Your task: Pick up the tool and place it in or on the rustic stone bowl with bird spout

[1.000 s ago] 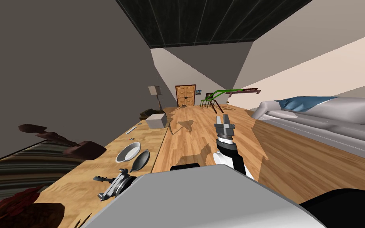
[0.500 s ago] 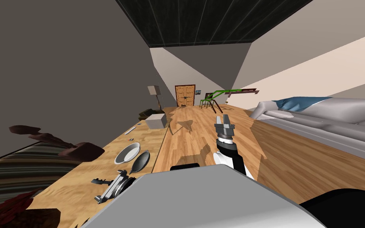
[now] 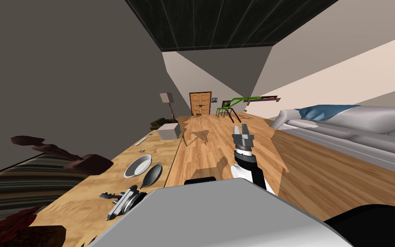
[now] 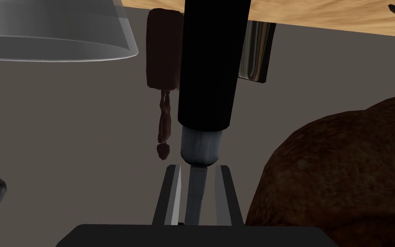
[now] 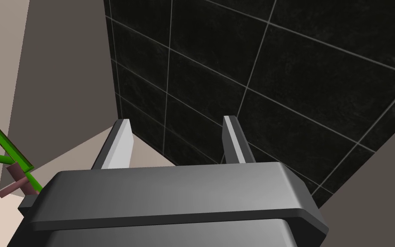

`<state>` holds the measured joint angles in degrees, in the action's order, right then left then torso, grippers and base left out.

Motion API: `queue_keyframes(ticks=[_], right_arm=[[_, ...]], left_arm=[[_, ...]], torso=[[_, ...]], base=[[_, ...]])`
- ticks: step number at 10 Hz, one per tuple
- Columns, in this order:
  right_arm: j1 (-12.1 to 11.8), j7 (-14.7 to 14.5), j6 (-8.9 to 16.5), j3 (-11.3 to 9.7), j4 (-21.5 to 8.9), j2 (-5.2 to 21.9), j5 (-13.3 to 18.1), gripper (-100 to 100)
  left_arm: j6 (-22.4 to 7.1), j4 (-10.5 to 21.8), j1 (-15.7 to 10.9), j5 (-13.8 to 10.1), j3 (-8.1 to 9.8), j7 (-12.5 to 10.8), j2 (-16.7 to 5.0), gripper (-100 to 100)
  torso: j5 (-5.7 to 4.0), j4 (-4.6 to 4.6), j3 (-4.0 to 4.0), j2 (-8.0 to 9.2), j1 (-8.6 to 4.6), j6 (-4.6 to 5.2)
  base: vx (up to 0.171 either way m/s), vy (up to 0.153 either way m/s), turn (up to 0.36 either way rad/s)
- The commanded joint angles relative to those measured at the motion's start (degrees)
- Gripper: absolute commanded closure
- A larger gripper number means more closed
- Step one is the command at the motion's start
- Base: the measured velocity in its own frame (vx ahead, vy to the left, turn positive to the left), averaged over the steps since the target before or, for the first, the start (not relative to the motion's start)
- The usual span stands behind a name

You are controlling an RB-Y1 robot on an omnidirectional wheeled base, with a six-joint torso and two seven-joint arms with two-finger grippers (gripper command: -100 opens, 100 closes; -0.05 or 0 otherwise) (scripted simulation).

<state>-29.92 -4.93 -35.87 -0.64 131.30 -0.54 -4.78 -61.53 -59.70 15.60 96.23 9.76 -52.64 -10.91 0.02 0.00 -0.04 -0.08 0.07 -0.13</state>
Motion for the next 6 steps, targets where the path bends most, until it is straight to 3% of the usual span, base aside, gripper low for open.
queue_keyframes(ticks=[1, 2, 3, 4, 6], right_arm=[[0.0, 0.0, 0.0, 0.0, 0.0, 0.0, 0.0, 0], [0.0, 0.0, 0.0, 0.0, 0.0, 0.0, 0.0, 0], [0.0, 0.0, 0.0, 0.0, 0.0, 0.0, 0.0, 0], [0.0, 0.0, 0.0, 0.0, 0.0, 0.0, 0.0, 0], [0.0, 0.0, 0.0, 0.0, 0.0, 0.0, 0.0, 0]], left_arm=[[0.0, 0.0, 0.0, 0.0, 0.00, 0.0, 0.0, 0], [0.0, 0.0, 0.0, 0.0, 0.00, 0.0, 0.0, 100], [0.0, 0.0, 0.0, 0.0, 0.00, 0.0, 0.0, 0], [-0.6, -0.3, -1.0, -0.3, 0.35, 1.9, -0.2, 100], [-1.4, -0.8, -2.6, -0.8, 0.89, 4.9, 0.0, 100]], torso=[[0.00, 0.00, 0.00, 0.00, 0.00, 0.00], [0.00, 0.00, 0.00, 0.00, 0.00, 0.00], [0.00, 0.00, 0.00, 0.00, 0.00, 0.00], [0.00, 0.00, 0.00, 0.00, 0.00, 0.00], [-0.05, 0.00, 0.01, 0.01, -0.21, -0.01]], base=[[0.000, 0.000, 0.000], [0.000, 0.000, 0.000], [0.000, 0.000, 0.000], [-0.008, -0.027, 0.036], [-0.008, -0.061, 0.048]])
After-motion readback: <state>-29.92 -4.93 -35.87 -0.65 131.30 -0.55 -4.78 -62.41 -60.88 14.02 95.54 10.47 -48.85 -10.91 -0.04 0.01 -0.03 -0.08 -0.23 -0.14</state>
